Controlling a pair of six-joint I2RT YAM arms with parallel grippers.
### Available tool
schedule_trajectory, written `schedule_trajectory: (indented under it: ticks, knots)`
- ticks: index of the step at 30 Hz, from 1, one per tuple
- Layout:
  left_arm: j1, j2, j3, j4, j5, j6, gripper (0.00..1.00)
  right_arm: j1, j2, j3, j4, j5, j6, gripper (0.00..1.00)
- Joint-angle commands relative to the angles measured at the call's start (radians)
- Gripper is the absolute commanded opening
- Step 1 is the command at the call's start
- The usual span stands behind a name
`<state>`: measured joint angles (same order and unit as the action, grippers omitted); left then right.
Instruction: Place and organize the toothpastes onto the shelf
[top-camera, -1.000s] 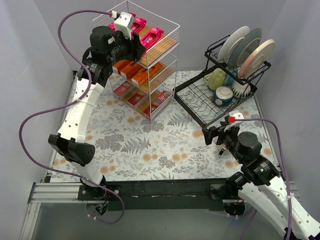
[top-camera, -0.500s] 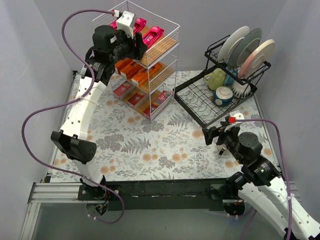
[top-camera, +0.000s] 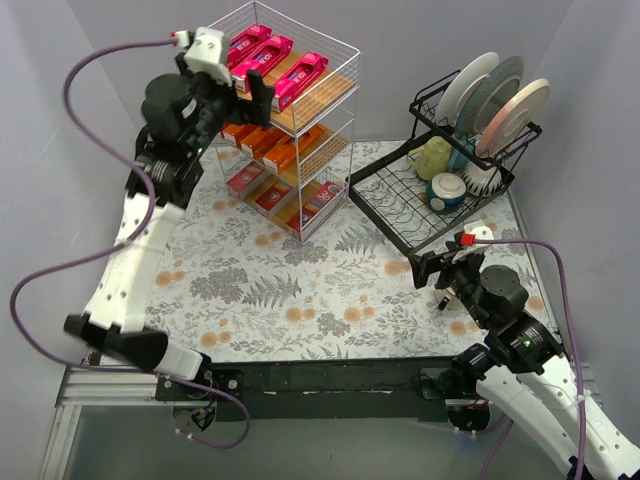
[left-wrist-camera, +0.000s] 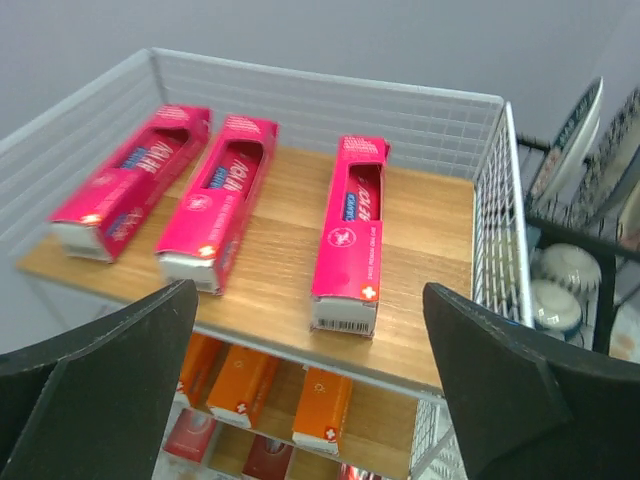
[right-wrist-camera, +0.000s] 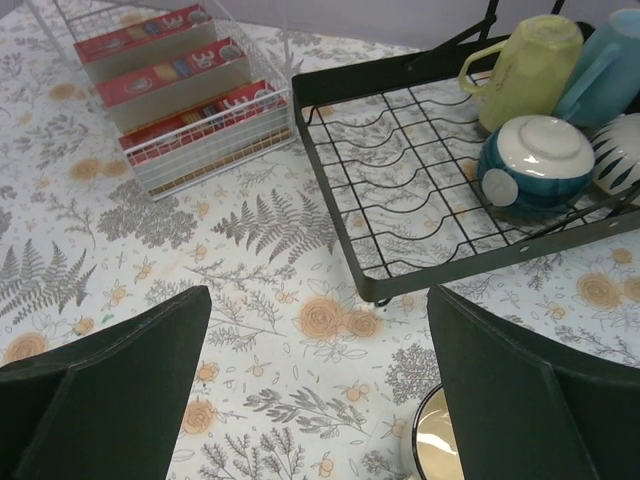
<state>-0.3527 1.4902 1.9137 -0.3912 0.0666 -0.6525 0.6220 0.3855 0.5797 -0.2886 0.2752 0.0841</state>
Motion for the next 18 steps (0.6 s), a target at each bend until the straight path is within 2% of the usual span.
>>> schedule_trajectory:
  ticks: [1,2,3,5,6,12,16,18]
  knots:
    - [-0.002,-0.290,-0.241,0.178,-0.213,-0.025,0.98,-0.001,-0.031,0.081,0.042,0.122,-0.014,0.98]
    - [-0.002,-0.389,-0.298,0.202,-0.250,-0.027,0.98,-0.001,-0.036,0.094,0.039,0.160,-0.017,0.99]
    - [-0.002,-0.440,-0.418,0.250,-0.286,-0.030,0.98,-0.001,-0.040,0.098,0.037,0.182,-0.018,0.99]
    - [-0.002,-0.542,-0.519,0.281,-0.358,-0.047,0.98,-0.001,-0.053,0.112,0.029,0.241,-0.024,0.99]
    - [-0.002,-0.627,-0.615,0.294,-0.384,-0.058,0.98,-0.001,-0.056,0.124,0.028,0.254,-0.032,0.99]
    - [-0.002,-0.922,-0.883,0.279,-0.574,-0.116,0.98,-0.001,-0.069,0.157,0.042,0.372,-0.079,0.99]
    - [-0.003,-1.134,-1.033,0.212,-0.588,-0.153,0.98,-0.001,-0.080,0.155,0.055,0.410,-0.083,0.99]
    - [-0.002,-1.189,-1.071,0.177,-0.573,-0.153,0.98,-0.001,-0.088,0.146,0.069,0.430,-0.083,0.99]
